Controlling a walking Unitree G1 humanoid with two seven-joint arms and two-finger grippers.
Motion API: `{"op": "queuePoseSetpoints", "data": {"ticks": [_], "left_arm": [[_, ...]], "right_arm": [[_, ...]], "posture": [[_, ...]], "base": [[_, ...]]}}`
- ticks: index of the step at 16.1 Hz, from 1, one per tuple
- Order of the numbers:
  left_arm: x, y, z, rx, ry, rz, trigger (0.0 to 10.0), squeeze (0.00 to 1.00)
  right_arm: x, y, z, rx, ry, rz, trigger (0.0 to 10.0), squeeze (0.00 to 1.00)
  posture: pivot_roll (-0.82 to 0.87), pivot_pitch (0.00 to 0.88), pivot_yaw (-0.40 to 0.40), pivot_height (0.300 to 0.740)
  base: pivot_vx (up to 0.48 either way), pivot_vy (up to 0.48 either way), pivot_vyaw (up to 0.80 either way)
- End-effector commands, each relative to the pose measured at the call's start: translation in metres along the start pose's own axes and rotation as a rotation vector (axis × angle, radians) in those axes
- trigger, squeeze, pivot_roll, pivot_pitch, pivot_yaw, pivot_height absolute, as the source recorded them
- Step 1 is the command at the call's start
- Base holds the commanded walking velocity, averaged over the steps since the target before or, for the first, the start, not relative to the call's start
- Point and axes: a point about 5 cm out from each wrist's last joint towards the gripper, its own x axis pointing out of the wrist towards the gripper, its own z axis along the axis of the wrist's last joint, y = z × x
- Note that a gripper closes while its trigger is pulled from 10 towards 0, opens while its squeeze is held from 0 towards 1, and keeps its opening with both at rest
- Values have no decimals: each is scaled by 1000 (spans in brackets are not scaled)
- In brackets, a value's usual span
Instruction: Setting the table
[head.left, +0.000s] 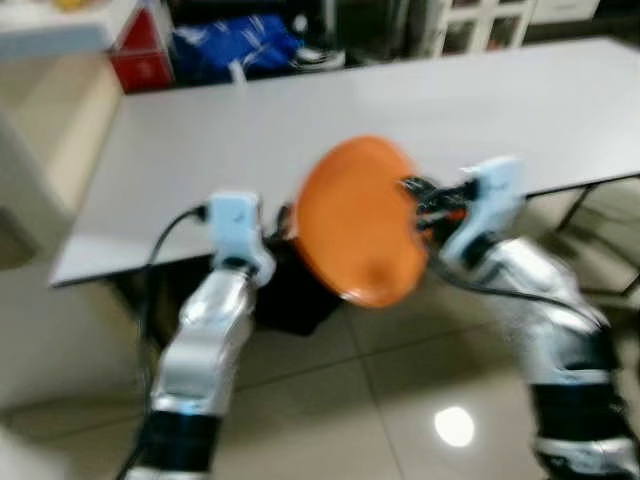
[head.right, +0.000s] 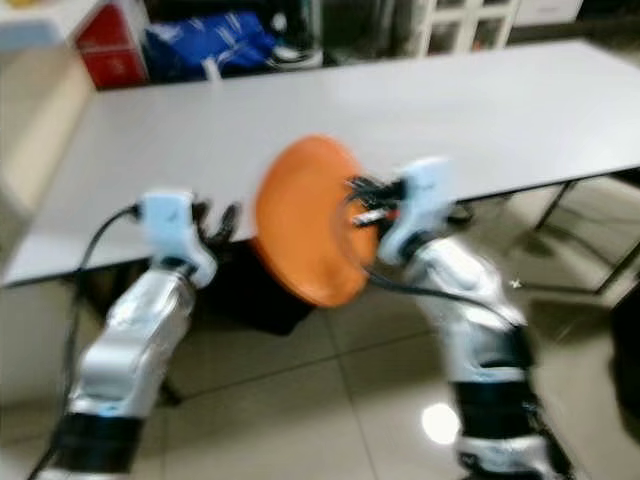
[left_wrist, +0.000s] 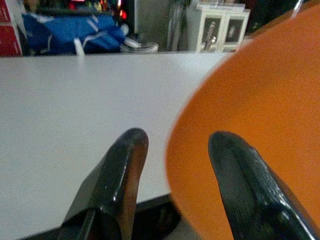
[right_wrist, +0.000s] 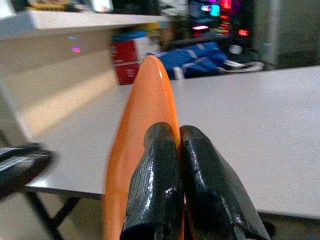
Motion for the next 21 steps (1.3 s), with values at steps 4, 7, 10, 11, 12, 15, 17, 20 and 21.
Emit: {"op": "queuePoseSetpoints", "data": {"ticks": [4,7,10,11,12,15,17,20,21], "left_arm": [[5,-9,3,-8,-11,-24,10000,0],[5,-9,4,-24,-20,-23,10000,0],[4,-7,3,-61,-25,11,10000,0],[4,-7,4,-62,-29,11,10000,0],[4,-7,6,-56,-39,8,10000,0],[4,-8,8,-58,-46,-2,10000,0],[4,-9,9,-88,-57,-17,10000,0],[5,-11,11,-54,-63,-22,10000,0],[5,-12,10,-49,-60,-29,10000,0]], "right_arm": [[9,-10,35,-57,-104,-4,0,0],[14,-11,38,-69,-108,-1,0,0],[26,-14,41,-76,-113,-8,0,0],[28,-14,40,-76,-111,-9,0,0],[29,-13,33,-71,-91,-15,0,0],[29,-12,23,-69,-60,-34,0,0],[29,-13,22,-66,-58,-40,0,0],[31,-12,21,-65,-61,-37,0,0],[31,-11,21,-64,-61,-34,0,0]], "posture": [[-218,0,62,740],[-214,0,58,740],[-209,0,48,740],[-208,0,47,740],[-207,0,46,740],[-206,0,50,740],[-206,0,50,740],[-208,0,51,740],[-208,0,51,740]], "base": [[295,-376,0],[295,-374,0],[146,0,0],[0,0,0],[0,0,0],[0,0,0],[467,0,0],[466,0,0],[469,0,0]]}}
